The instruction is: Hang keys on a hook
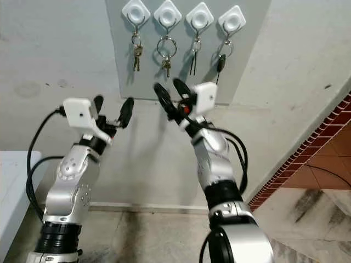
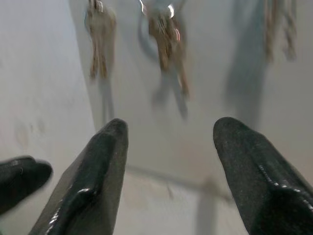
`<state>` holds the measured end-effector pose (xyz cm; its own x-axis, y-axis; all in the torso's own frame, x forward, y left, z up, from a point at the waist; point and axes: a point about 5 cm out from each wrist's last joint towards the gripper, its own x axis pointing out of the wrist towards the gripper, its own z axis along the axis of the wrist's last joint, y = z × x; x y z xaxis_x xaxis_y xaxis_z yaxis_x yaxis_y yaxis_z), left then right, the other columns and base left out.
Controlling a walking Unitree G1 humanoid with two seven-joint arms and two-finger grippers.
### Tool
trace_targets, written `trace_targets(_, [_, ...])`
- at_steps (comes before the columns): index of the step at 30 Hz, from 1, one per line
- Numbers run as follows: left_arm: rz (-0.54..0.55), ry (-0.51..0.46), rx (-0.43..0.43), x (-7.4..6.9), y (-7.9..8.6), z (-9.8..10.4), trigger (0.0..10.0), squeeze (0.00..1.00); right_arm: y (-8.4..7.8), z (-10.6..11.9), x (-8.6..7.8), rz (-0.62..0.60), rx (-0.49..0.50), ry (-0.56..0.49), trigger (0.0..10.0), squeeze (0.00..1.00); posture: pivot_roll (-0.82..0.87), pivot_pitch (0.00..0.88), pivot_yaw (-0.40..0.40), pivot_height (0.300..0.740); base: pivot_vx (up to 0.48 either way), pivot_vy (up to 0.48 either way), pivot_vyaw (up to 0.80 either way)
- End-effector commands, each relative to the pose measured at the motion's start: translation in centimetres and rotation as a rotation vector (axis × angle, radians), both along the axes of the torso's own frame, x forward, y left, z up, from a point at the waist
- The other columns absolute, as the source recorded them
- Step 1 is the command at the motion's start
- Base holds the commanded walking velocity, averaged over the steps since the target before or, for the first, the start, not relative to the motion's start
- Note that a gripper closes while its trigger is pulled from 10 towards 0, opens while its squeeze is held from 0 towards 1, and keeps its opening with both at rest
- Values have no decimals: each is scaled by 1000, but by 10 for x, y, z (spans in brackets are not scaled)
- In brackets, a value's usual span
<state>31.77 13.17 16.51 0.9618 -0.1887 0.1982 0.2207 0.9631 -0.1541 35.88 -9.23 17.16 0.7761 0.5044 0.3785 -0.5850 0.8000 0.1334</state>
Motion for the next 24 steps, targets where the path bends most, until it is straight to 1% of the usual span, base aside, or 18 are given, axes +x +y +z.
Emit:
trace_targets(1, [24, 26, 26, -1, 3, -14, 10000, 0, -9, -5, -3, -44, -22, -8, 10000, 0, 7, 27, -45, 740, 0, 0, 0])
trace_targets(2, [45, 80, 3, -1, 7, -31, 10000, 0, -18, -22, -8, -80, -68, 24, 10000, 0, 4, 20, -43, 740, 0, 0, 0])
trace_targets(3, [69, 123, -16, -1, 12, -44, 10000, 0, -26, -35, -12, -117, -96, 47, 10000, 0, 4, 20, -43, 740, 0, 0, 0])
trace_targets(4, [79, 141, -30, -1, 14, -49, 10000, 0, -27, -38, -13, -125, -95, 62, 10000, 0, 0, 10, -38, 740, 0, 0, 0])
trace_targets(6, [111, 214, -59, -2, 21, -69, 10000, 0, -35, -58, -19, -159, -140, 118, 10000, 0, -2, 4, -35, 740, 0, 0, 0])
trace_targets(8, [131, 262, -62, -3, 25, -83, 10000, 0, -43, -73, -24, -197, -157, 178, 10000, 0, -5, 0, -33, 740, 0, 0, 0])
trace_targets(11, [143, 333, -26, -5, 27, -105, 10000, 0, -52, -98, -34, -241, -188, 277, 10000, 0, -9, 0, -23, 740, 0, 0, 0])
trace_targets(12, [145, 350, -39, -6, 27, -109, 10000, 0, -54, -102, -35, -253, -206, 293, 10000, 0, -11, 0, -21, 740, 0, 0, 0])
trace_targets(14, [144, 375, -7, -8, 27, -117, 10000, 0, -58, -112, -40, -270, -218, 336, 10000, 0, -12, 0, -16, 740, 0, 0, 0])
trace_targets(15, [146, 400, 6, -9, 27, -124, 10000, 0, -62, -121, -45, -290, -230, 373, 10000, 0, -12, 0, -15, 740, 0, 0, 0])
trace_targets(18, [155, 438, 18, -12, 26, -134, 10000, 0, -69, -133, -51, -332, -256, 433, 10000, 0, -12, 0, -9, 740, 0, 0, 0])
trace_targets(19, [155, 438, 18, -12, 26, -134, 10000, 0, -69, -133, -51, -332, -256, 433, 10000, 0, -12, 0, -9, 740, 0, 0, 0])
trace_targets(20, [167, 449, 42, -13, 26, -138, 10000, 0, -72, -141, -56, -351, -264, 472, 10000, 0, -17, 2, -5, 740, 0, 0, 0])
trace_targets(21, [164, 461, 47, -14, 25, -141, 10000, 0, -75, -146, -59, -364, -285, 495, 10000, 0, -16, 0, -3, 740, 0, 0, 0])
trace_targets(22, [164, 461, 47, -14, 25, -141, 10000, 0, -75, -146, -59, -364, -285, 495, 10000, 0, -16, 0, -3, 740, 0, 0, 0])
trace_targets(23, [160, 498, 55, -18, 22, -150, 10000, 0, -79, -156, -66, -387, -313, 544, 10000, 0, -16, 1, 0, 740, 0, 0, 0])
trace_targets(24, [160, 498, 55, -18, 22, -150, 10000, 0, -79, -156, -66, -387, -313, 544, 10000, 0, -16, 1, 0, 740, 0, 0, 0])
